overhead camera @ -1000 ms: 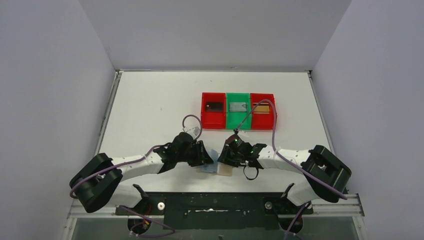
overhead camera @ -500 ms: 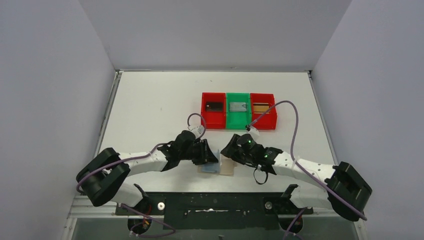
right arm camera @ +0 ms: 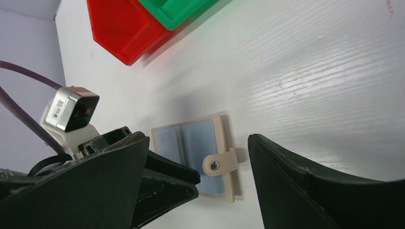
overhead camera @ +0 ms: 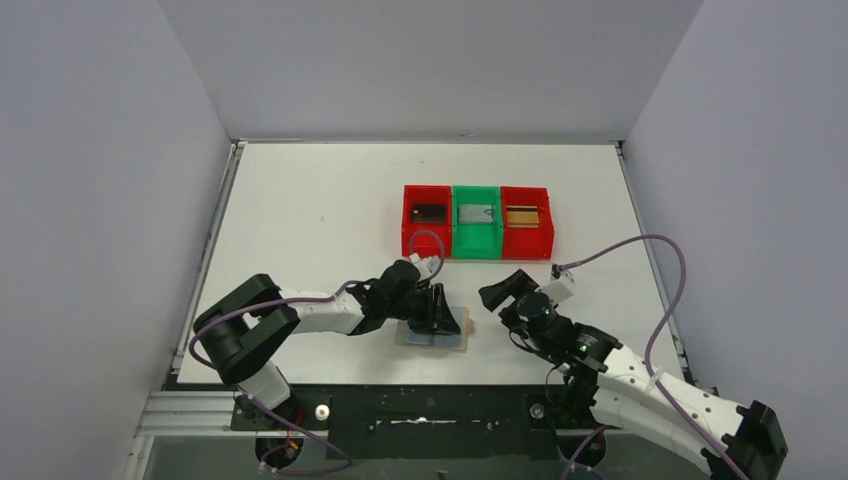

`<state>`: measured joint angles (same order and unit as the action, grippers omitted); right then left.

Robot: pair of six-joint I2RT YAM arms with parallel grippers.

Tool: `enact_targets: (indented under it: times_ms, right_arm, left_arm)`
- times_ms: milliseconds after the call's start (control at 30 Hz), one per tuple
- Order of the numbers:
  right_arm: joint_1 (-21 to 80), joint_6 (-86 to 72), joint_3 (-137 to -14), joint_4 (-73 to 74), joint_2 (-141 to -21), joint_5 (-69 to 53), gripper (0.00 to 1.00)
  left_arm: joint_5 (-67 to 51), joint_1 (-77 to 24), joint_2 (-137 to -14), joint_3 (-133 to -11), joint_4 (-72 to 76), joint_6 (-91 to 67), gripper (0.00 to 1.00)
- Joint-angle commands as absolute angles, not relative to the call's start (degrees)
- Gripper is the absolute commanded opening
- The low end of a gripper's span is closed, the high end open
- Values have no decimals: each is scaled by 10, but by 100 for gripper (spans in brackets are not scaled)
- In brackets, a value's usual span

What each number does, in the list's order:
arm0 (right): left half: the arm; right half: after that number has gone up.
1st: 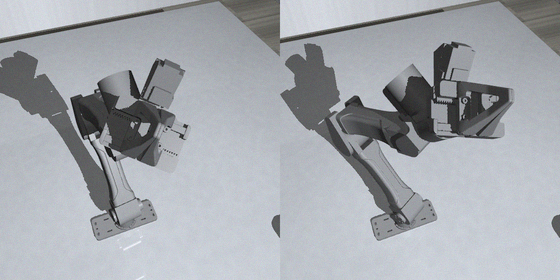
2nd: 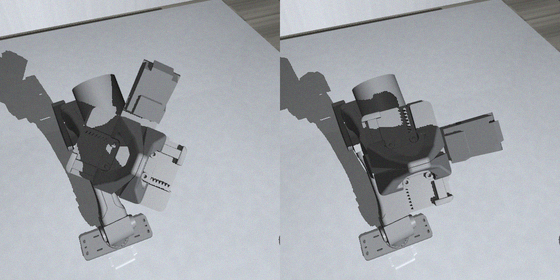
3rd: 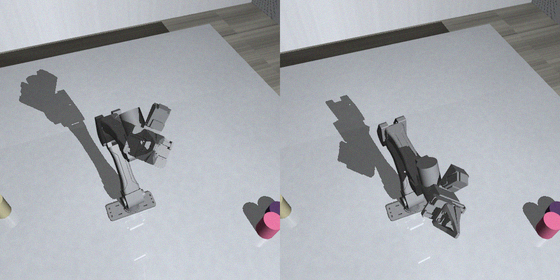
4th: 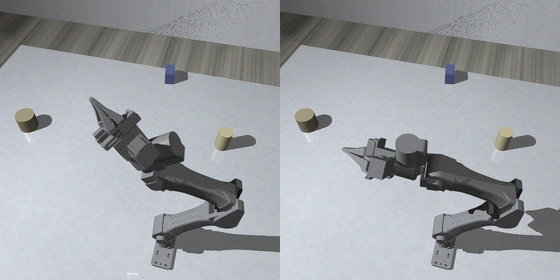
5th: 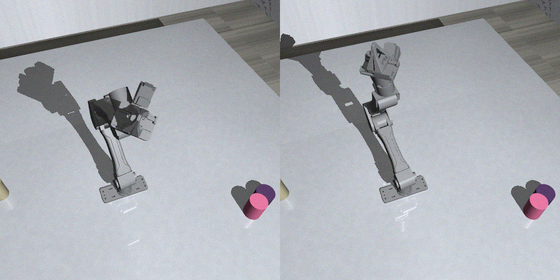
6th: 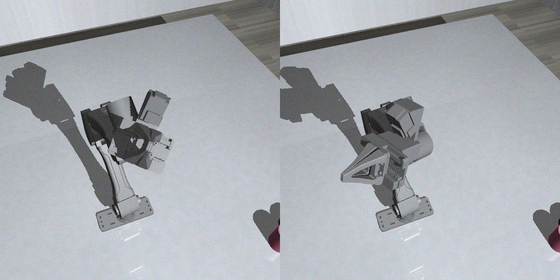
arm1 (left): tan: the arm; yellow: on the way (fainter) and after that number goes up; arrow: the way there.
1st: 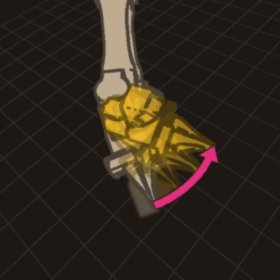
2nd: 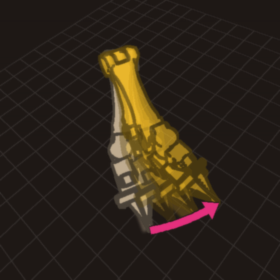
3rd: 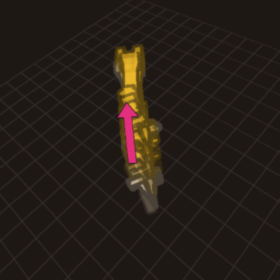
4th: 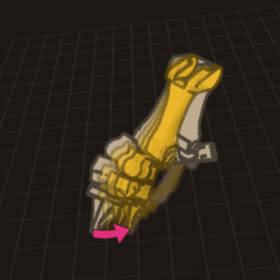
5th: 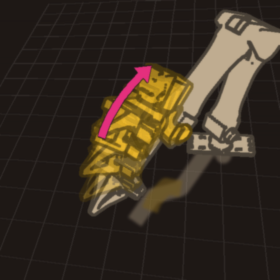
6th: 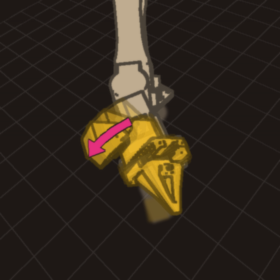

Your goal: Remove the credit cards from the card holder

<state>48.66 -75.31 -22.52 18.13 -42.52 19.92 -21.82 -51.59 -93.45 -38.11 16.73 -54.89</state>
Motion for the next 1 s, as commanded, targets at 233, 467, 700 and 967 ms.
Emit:
enact_targets:
  times_ms: [233, 467, 700, 967]
  right_arm:
    - [480, -709, -210, 120, -346, 210, 76]
    - [477, -651, -269, 62, -478, 108, 71]
    - [476, -629, -305, -26, -642, -12, 69]
    - [470, -648, -323, -25, -751, -48, 65]
  left_arm:
    - [-63, -512, -780, -364, 77, -526, 49]
    - [20, -454, -650, -301, -18, -556, 68]
    - [46, -434, -542, -241, -33, -591, 73]
    - [-43, -424, -535, -211, 50, -582, 64]
